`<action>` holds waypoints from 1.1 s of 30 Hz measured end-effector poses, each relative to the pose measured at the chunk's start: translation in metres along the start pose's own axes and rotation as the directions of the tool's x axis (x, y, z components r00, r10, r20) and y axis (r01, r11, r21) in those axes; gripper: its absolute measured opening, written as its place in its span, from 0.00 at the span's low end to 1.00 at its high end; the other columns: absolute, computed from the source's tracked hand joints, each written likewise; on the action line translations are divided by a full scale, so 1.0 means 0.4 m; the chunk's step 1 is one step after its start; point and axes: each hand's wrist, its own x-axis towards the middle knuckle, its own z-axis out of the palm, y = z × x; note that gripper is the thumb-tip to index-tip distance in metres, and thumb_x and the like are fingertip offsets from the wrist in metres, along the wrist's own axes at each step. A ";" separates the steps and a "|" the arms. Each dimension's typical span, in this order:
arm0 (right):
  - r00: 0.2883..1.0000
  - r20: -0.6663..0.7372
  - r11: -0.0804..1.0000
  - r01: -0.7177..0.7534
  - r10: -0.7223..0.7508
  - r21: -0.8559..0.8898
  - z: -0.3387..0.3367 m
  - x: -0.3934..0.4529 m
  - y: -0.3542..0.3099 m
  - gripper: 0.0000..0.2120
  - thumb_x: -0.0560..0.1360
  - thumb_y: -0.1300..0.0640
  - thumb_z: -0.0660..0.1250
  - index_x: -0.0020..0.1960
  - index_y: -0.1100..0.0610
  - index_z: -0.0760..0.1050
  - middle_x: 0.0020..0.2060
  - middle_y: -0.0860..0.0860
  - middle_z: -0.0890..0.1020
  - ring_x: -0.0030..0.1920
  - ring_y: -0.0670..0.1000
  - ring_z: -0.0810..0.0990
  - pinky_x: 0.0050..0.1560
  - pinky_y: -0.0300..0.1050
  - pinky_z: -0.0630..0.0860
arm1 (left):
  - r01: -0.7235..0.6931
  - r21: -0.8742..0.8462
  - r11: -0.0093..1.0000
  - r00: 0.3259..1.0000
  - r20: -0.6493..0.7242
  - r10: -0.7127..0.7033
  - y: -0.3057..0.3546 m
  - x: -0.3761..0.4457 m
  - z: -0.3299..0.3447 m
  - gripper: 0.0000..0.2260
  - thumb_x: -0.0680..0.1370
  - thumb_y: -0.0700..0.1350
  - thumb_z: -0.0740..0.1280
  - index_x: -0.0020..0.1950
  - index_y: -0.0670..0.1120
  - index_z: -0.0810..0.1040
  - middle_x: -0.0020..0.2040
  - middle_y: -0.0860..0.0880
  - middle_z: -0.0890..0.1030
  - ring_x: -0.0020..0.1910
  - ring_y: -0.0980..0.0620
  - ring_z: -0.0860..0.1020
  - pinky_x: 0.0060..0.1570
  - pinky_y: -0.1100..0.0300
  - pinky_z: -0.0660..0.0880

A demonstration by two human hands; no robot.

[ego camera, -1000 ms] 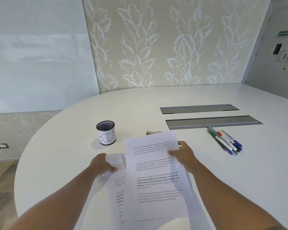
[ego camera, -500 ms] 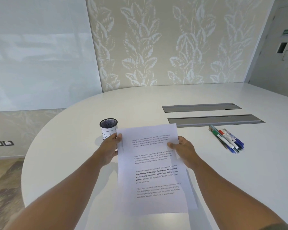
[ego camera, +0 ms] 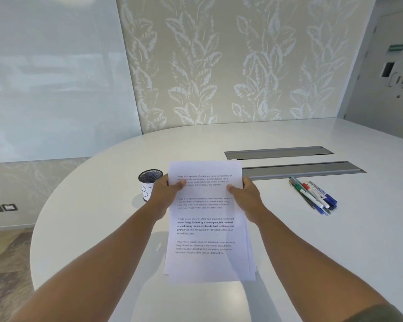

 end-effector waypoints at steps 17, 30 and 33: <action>0.906 -0.172 0.920 0.369 -0.388 -0.132 -0.009 0.017 -0.149 0.09 0.75 0.58 0.69 0.52 0.55 0.69 0.41 0.45 0.78 0.39 0.41 0.77 0.33 0.26 0.71 | -0.385 -0.041 0.922 0.919 -0.114 0.378 0.150 0.032 0.058 0.09 0.75 0.45 0.74 0.54 0.47 0.80 0.46 0.53 0.86 0.42 0.56 0.84 0.40 0.63 0.81; 0.962 -0.064 0.941 0.243 -0.264 -0.234 -0.028 0.007 -0.034 0.08 0.76 0.63 0.65 0.54 0.60 0.70 0.47 0.54 0.80 0.45 0.54 0.79 0.41 0.43 0.76 | -0.214 0.000 0.977 0.977 -0.016 0.214 0.040 0.042 0.057 0.08 0.75 0.42 0.74 0.54 0.46 0.83 0.49 0.47 0.87 0.50 0.45 0.85 0.54 0.46 0.81; 0.954 -0.079 0.938 0.266 -0.290 -0.222 -0.028 0.018 -0.063 0.07 0.76 0.63 0.66 0.52 0.59 0.70 0.45 0.54 0.80 0.42 0.52 0.78 0.38 0.41 0.74 | -0.250 -0.028 0.968 0.968 -0.034 0.249 0.062 0.048 0.061 0.09 0.75 0.41 0.74 0.55 0.45 0.83 0.50 0.46 0.87 0.50 0.44 0.85 0.51 0.48 0.81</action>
